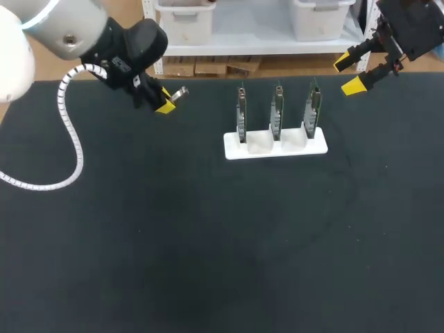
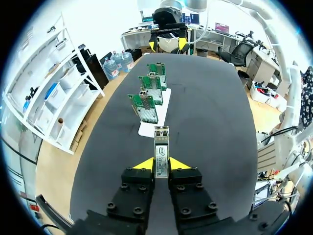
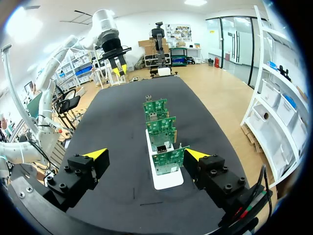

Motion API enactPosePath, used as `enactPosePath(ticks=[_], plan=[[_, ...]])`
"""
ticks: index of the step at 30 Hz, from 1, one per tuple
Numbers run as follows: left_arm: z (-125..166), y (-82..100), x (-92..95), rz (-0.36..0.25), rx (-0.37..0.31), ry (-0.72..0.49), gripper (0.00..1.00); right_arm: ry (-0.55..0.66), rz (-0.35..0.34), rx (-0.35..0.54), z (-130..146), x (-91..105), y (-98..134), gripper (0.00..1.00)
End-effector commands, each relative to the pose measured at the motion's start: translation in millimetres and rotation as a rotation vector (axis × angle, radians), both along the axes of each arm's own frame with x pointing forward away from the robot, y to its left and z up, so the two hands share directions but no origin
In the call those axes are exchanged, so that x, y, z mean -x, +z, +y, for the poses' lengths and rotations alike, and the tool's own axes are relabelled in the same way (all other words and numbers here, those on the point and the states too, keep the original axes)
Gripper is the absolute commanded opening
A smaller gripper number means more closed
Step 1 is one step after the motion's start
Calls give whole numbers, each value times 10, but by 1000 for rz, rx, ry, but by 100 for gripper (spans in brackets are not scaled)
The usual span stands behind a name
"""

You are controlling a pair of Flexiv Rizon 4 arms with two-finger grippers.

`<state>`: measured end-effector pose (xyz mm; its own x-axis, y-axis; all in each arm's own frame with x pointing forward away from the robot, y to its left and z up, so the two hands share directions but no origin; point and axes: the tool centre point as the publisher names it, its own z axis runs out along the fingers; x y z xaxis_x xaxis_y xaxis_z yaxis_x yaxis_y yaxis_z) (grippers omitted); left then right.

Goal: Pick up the optical module with the left hand, and insert it into the network port with the right hand.

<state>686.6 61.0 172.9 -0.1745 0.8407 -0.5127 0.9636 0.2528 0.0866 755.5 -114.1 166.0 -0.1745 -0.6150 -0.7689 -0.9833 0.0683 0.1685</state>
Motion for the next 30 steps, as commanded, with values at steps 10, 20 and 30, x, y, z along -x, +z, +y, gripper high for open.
enactPosePath(ticks=[10,20,30], plan=[[-557,294,-489,-212,173,-174,0,-3,-2,1,1,15,1,100],[-1039,503,-895,-269,315,-370,0,-3,-2,1,1,15,1,100],[-1108,510,-872,-250,275,-376,0,-3,-2,1,1,15,1,100]])
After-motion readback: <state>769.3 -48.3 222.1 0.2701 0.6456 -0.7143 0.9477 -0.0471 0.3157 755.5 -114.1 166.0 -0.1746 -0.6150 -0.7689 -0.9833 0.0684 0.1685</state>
